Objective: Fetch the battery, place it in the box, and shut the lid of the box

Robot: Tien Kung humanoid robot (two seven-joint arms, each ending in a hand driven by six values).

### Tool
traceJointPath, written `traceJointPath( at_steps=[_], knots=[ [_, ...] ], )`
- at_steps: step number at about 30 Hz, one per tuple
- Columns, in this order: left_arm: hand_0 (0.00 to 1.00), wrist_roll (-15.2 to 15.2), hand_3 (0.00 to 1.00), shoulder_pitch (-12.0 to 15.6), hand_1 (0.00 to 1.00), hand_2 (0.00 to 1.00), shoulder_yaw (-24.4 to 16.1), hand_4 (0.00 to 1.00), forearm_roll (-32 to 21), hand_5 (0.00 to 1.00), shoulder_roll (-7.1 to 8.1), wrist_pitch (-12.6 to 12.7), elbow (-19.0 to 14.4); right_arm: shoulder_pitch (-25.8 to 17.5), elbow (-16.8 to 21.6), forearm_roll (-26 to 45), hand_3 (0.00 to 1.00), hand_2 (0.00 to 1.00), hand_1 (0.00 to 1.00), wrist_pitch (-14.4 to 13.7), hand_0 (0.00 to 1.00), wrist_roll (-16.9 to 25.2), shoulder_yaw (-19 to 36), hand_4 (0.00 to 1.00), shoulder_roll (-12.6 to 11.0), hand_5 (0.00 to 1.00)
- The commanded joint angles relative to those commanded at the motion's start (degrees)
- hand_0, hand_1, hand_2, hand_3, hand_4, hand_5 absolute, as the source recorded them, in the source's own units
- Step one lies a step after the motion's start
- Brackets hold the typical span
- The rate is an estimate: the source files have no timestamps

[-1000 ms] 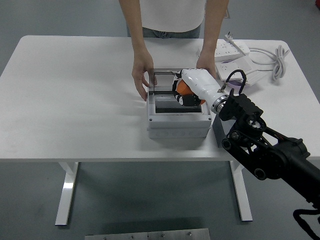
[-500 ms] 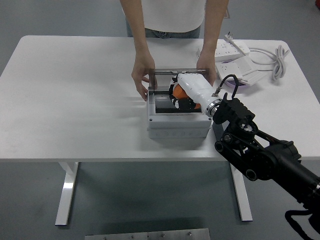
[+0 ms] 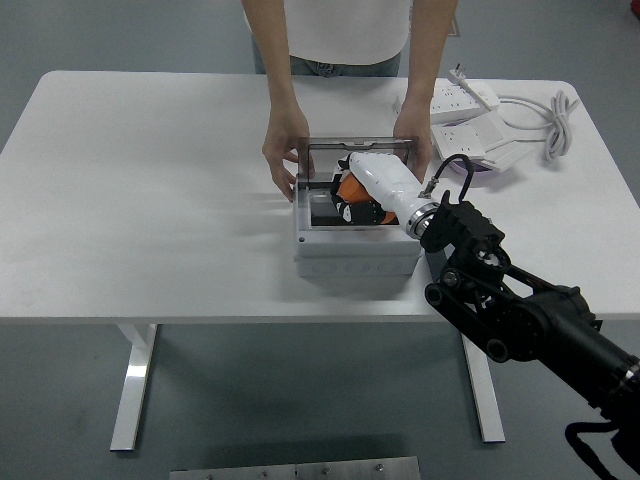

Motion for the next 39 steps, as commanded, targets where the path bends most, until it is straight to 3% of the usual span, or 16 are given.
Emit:
traceJointPath(
  at_steps=[1,6,7,12,13,18,19,39],
  knots=[
    [0.632,0.0,0.541,0.0,0.698,0.573,0.0,0.5,0.0,0.002,0.0,0.0,0.0,0.0,-0.1,0.4,0.341,0.304,0.233,0.0,0.202,0.3,0.1,0.202,0.0,0.002],
    [0.632,0.0,0.541,0.0,0.698,0.573,0.0,0.5,0.0,0.002,0.0,0.0,0.0,-0.1,-0.4,1.5,0.341,0.304,0.233,-0.4,0.202,1.1,0.2,0.202,0.0,0.002],
    [0.632,0.0,0.541,0.0,0.698,0.573,0.0,0.5,0.0,0.002,0.0,0.0,0.0,-0.2,-0.4,1.7,0.519,0.429,0.328,-0.4,0.212,1.2,0.2,0.607,0.0,0.002],
    [0.632,0.0,0.541,0.1,0.698,0.573,0.0,0.5,0.1,0.002,0.03,0.0,0.0,-0.3,-0.6,2.5,0.519,0.429,0.328,-0.7,0.212,1.6,0.1,0.607,0.0,0.002],
    [0.632,0.0,0.541,0.1,0.698,0.573,0.0,0.5,0.1,0.002,0.03,0.0,0.0,-0.3,-0.7,2.6,0.566,0.47,0.369,-0.7,0.216,1.6,0.1,0.724,0.0,0.082],
    [0.632,0.0,0.541,0.0,0.698,0.573,0.0,0.5,0.1,0.002,0.04,-0.1,0.0,-0.3,-0.9,3.3,0.566,0.47,0.369,-0.9,0.216,2.1,0.1,0.724,0.0,0.082],
    [0.632,0.0,0.541,0.0,0.698,0.573,0.0,0.5,0.1,0.002,0.03,-0.1,0.0,-0.3,-0.9,3.5,0.56,0.464,0.366,-0.9,0.219,2.2,0.1,0.773,0.0,0.138],
    [0.632,0.1,0.541,-0.1,0.698,0.573,-0.1,0.5,0.4,0.002,-0.07,-0.3,-0.1,-0.2,-1.9,6.0,0.548,0.46,0.361,-1.7,0.221,4.4,-0.1,0.809,-0.1,0.183]
  ],
)
